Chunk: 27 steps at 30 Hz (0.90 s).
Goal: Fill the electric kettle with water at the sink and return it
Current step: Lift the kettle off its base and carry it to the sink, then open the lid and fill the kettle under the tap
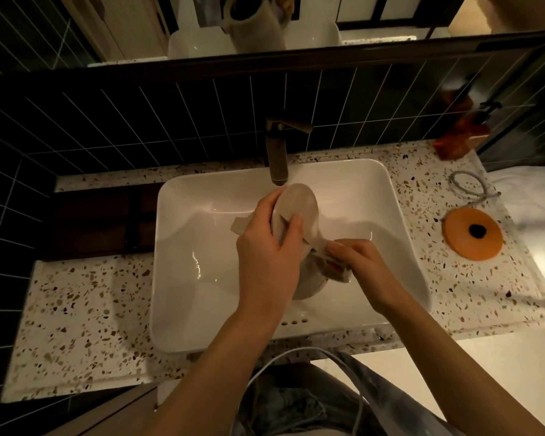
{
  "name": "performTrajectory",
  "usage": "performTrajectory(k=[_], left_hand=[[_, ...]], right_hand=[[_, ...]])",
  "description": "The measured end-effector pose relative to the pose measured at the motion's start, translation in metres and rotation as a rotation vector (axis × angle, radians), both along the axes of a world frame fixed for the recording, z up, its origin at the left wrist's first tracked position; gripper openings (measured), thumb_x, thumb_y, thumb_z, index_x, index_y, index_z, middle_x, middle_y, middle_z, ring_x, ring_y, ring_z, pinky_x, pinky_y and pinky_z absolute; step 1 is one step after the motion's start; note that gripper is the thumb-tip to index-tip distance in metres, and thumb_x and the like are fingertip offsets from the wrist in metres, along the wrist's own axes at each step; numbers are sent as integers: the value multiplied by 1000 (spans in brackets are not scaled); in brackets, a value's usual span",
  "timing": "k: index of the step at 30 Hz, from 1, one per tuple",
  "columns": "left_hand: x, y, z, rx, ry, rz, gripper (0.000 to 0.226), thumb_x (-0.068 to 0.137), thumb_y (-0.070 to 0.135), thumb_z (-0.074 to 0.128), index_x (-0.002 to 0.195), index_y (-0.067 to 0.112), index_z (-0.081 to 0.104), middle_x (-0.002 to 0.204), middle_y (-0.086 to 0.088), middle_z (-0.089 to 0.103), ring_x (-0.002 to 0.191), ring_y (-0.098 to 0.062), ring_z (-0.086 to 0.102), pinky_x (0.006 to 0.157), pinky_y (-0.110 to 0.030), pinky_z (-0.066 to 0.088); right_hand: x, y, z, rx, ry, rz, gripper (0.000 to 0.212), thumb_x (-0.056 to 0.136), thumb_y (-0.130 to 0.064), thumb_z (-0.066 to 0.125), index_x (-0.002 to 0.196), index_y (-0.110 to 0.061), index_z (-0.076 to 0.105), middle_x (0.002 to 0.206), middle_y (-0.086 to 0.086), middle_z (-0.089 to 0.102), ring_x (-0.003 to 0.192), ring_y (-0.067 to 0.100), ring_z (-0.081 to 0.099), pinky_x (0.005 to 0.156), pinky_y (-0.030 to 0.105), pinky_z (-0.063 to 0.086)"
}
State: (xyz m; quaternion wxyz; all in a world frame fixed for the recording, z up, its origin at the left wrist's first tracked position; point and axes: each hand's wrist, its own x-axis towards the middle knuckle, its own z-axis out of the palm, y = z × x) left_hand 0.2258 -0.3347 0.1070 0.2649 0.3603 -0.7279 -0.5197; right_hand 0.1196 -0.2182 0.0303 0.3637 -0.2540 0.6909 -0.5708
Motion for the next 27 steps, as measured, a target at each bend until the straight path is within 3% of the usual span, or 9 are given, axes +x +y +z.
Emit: performTrajectory(k=[3, 6, 8, 10, 13, 16, 19, 24, 27], left_hand=[[-3, -1, 2, 74, 31, -93, 44, 97, 35, 52, 138, 19, 52, 135, 4, 59, 122, -8, 54, 100, -24, 48], [-2, -10, 1, 230, 135, -94, 53, 97, 49, 36, 135, 19, 55, 133, 6, 61, 123, 1, 53, 95, -10, 44], [0, -23, -9, 189, 124, 36, 45, 99, 43, 39, 132, 19, 58, 131, 7, 61, 122, 2, 53, 95, -8, 41], [0, -38, -27, 177, 26, 165, 36, 99, 32, 50, 133, 22, 56, 134, 8, 58, 125, -3, 50, 105, -20, 40], [-1, -51, -52, 416, -158, 177, 46, 94, 33, 58, 138, 26, 48, 140, 7, 50, 129, -11, 43, 105, -31, 36], [-5, -55, -72, 717, -202, 89, 62, 77, 56, 64, 133, 32, 52, 137, 6, 54, 129, -17, 46, 109, -39, 34], [-13, -53, -80, 795, -201, 78, 79, 58, 67, 61, 128, 32, 57, 132, 8, 59, 126, -13, 47, 103, -35, 32], [-26, -53, -88, 899, -109, 85, 36, 90, 42, 56, 113, 19, 71, 102, 3, 72, 102, -14, 61, 85, -29, 43], [-34, -52, -96, 945, -116, 88, 34, 93, 42, 54, 112, 20, 72, 95, 6, 74, 99, -12, 61, 81, -27, 44]], right_hand=[[-3, 2, -5, -21, -19, -46, 60, 83, -46, 51, 61, 10, 51, 59, 16, 44, 57, 21, 41, 60, 26, 36], [-6, 6, -10, -17, -86, -146, 56, 82, -51, 51, 54, -3, 56, 60, 17, 48, 60, 25, 44, 66, 31, 37], [-7, 9, -13, -17, -132, -205, 50, 85, -50, 49, 51, -16, 61, 56, 8, 54, 59, 19, 49, 68, 30, 39], [-10, 11, -15, -26, -178, -257, 50, 88, -43, 47, 48, -19, 64, 52, 0, 58, 57, 14, 52, 69, 30, 40], [-16, 13, -19, -47, -221, -304, 47, 87, -41, 49, 49, -18, 63, 49, 0, 57, 53, 13, 51, 65, 28, 40], [-24, 15, -23, -67, -226, -294, 51, 79, -54, 61, 53, -11, 63, 49, 1, 56, 52, 13, 51, 62, 24, 41], [-33, 15, -26, -68, -252, -275, 45, 74, -51, 65, 51, -13, 65, 48, 0, 57, 51, 11, 52, 59, 19, 43], [-47, 10, -35, -39, -284, -313, 38, 84, -24, 53, 50, -17, 70, 50, -2, 59, 51, 8, 54, 55, 20, 44], [-58, 3, -35, 25, -281, -308, 46, 89, -20, 52, 45, -18, 65, 45, -3, 53, 47, 9, 49, 56, 21, 40]])
